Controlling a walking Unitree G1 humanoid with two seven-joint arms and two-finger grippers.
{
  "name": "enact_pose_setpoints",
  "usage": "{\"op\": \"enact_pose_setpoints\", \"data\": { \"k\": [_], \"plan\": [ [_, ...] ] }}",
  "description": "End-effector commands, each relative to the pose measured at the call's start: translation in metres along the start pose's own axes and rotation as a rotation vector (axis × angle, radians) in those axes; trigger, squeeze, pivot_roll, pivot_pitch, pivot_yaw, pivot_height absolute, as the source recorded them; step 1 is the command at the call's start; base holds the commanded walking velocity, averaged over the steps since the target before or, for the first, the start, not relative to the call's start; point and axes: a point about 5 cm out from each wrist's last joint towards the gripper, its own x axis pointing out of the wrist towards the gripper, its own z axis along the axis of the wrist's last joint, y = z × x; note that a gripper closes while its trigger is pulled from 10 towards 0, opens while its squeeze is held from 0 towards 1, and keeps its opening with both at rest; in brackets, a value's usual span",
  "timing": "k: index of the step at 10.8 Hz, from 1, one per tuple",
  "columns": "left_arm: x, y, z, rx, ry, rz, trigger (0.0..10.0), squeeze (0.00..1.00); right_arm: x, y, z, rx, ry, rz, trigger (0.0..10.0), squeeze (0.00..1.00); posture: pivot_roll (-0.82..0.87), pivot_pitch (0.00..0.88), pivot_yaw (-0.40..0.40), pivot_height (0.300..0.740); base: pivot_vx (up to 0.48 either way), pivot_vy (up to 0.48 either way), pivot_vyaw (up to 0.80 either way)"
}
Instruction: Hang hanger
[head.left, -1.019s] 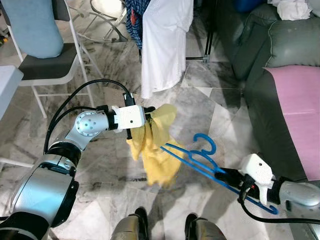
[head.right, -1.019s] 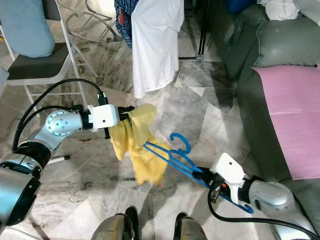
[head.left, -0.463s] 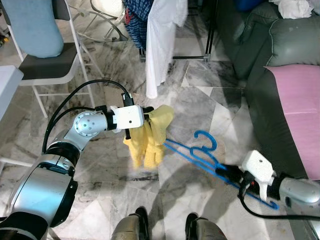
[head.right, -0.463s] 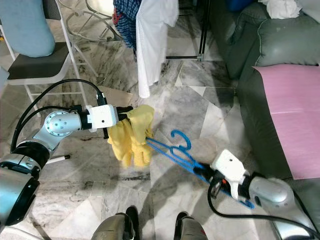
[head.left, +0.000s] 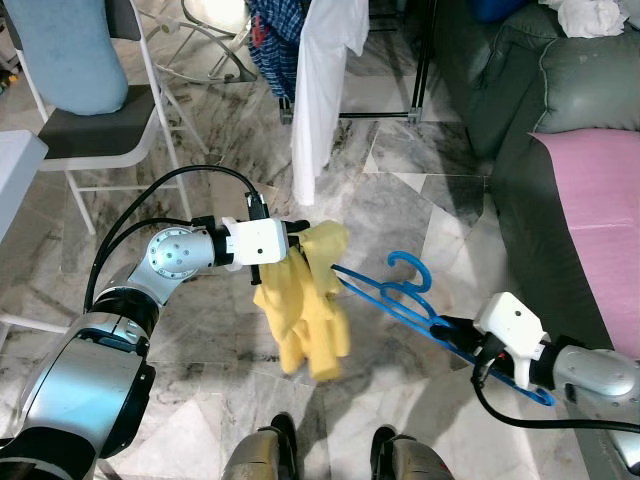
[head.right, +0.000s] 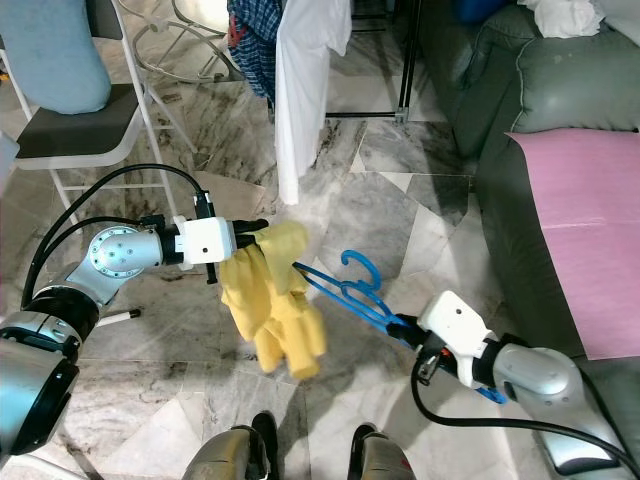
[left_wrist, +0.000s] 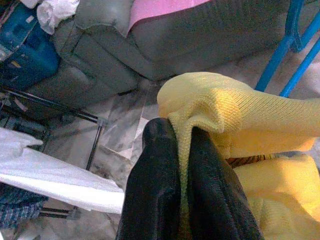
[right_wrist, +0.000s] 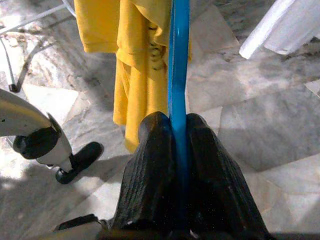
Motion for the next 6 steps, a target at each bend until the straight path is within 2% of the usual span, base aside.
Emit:
{"op": "enact_pose_setpoints", "data": {
  "k": [1, 5, 6],
  "plan": [
    [-0.001, -0.002, 0.002, 0.018, -0.021, -0.013, 10.0, 0.0, 0.003, 0.005, -0.001, 0.0, -0.001, 0.029, 10.0, 0.0, -0.16, 0.244, 0.108, 0.74, 0.0, 0.0, 0.0],
    [0.011, -0.006, 0.016, 0.065, -0.109, -0.048, 10.0, 0.0, 0.003, 0.011, -0.004, 0.021, 0.013, 0.115, 10.0, 0.0, -0.16, 0.251, 0.112, 0.74, 0.0, 0.0, 0.0],
    [0.016, -0.009, 0.025, 0.107, -0.172, -0.079, 10.0, 0.0, 0.005, 0.012, -0.007, 0.028, 0.023, 0.137, 10.0, 0.0, -0.15, 0.253, 0.112, 0.74, 0.0, 0.0, 0.0]
  ]
}}
